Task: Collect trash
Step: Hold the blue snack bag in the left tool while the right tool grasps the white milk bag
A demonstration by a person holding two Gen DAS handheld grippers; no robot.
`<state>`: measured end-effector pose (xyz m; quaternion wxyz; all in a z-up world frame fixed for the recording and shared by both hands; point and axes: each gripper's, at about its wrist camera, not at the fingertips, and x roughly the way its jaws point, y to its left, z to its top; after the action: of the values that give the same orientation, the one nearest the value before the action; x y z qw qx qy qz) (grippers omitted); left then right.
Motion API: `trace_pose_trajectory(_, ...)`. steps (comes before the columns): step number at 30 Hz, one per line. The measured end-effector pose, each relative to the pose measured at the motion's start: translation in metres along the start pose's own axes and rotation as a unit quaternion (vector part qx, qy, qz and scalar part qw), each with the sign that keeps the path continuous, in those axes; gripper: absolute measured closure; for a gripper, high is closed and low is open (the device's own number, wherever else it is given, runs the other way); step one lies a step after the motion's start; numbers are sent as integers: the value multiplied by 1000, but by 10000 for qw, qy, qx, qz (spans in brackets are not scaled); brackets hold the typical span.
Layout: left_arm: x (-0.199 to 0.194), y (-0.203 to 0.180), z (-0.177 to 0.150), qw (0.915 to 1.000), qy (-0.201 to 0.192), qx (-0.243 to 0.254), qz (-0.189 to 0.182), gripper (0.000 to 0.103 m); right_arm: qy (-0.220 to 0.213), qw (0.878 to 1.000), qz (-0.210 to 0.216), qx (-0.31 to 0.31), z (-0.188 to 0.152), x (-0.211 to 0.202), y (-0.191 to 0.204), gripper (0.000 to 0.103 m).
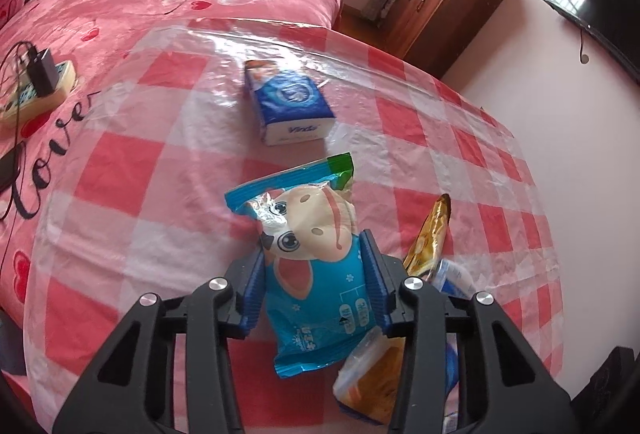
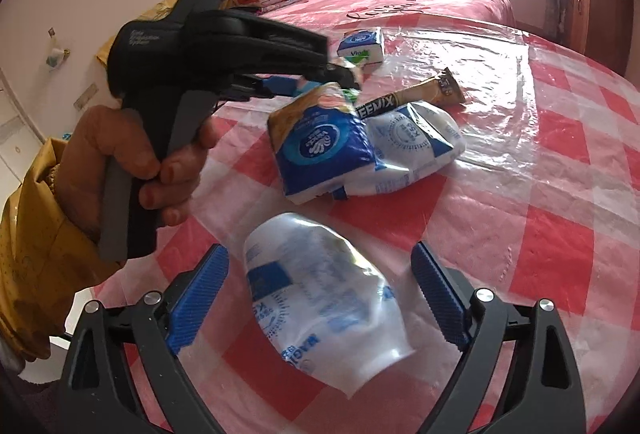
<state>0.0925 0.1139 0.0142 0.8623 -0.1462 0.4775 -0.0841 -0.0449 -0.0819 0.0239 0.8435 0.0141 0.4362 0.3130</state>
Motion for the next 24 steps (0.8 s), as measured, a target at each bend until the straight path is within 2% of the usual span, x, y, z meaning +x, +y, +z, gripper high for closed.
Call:
trace_pose_trajectory(11,-34,30,-36,9995,-171,-247,-52,59,69,9980,-519,-349,-14,-3,15,27)
trace_pose_trajectory(21,-62,48,-67,9990,-274,-348,-84,59,-97,9980,-614,-81,-27,-17,14,39)
trace_pose_trajectory(22,-64,50,-71,9990,-287,-346,-80,59,-118,9978,-647,-69,-27,-18,14,54)
trace_pose_trajectory(23,-67,51,-74,9990,-297,-338,-72,59,-148,9978,-641,-37,-27,-20,13,61)
trace_pose_trajectory(24,-70,52,-78,9989,-320,-327,-50,59,-155,9978,-639,-5,-28,-22,13,62)
